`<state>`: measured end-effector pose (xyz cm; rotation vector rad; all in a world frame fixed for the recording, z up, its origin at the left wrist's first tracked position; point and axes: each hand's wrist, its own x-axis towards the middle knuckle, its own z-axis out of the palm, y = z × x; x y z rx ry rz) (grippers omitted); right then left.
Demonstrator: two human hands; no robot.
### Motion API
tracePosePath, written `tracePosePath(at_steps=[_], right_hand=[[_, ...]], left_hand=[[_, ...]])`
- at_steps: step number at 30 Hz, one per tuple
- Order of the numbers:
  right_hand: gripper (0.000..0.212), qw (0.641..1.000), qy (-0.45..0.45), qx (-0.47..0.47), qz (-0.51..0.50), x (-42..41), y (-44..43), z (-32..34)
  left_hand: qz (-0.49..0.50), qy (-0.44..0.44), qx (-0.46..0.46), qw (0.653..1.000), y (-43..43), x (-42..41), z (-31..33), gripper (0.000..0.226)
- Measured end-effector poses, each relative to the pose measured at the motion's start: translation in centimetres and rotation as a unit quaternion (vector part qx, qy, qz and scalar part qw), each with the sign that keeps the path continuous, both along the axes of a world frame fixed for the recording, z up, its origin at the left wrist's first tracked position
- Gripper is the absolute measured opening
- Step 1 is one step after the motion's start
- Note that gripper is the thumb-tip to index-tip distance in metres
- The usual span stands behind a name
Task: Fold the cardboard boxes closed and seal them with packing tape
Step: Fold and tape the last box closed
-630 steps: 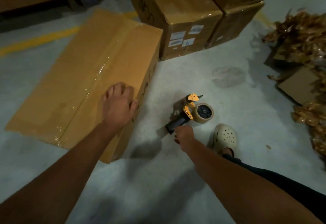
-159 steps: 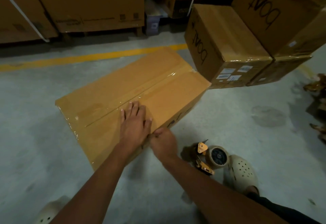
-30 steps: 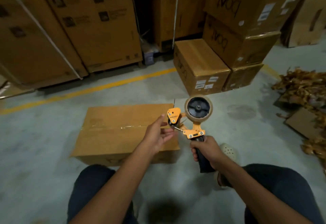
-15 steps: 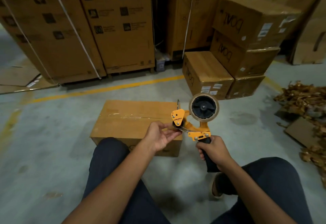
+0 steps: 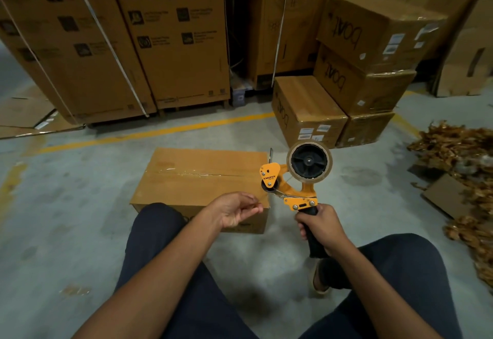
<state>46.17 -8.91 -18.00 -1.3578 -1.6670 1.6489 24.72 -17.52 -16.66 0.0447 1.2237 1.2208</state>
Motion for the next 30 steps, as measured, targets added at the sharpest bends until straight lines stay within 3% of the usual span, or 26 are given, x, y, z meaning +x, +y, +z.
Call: tracePosePath(at_steps=[7, 15, 22, 25, 30], right_hand=[[0.007, 1.0, 0.002, -0.024, 0.002, 0.0, 0.9, -0.8], [0.007, 0.999, -0.012, -0.034, 0.008, -0.7, 1.8, -1.7], [0.019, 0.999, 0.037, -0.029, -0.008, -2.3, 4.1, -3.0], [0.01, 0.999, 0.024, -0.027, -0.012, -3.5, 5.8, -4.2], [0.009, 0.99, 0.059, -0.105, -0.077, -5.5, 9.2, -5.9]], left_hand=[[0.038, 0.081, -0.002, 0.996, 1.2, -0.9, -1.0, 0.012], [-0.038, 0.186, -0.013, 0.982, 4.4, -3.2, -1.6, 0.02], [-0.003, 0.241, -0.019, 0.97, 9.2, -4.6, -4.7, 0.008], [-0.069, 0.262, -0.015, 0.963, 12.5, -6.2, -5.3, 0.01], [-0.199, 0.267, 0.03, 0.942, 20.0, -9.3, -5.6, 0.011]])
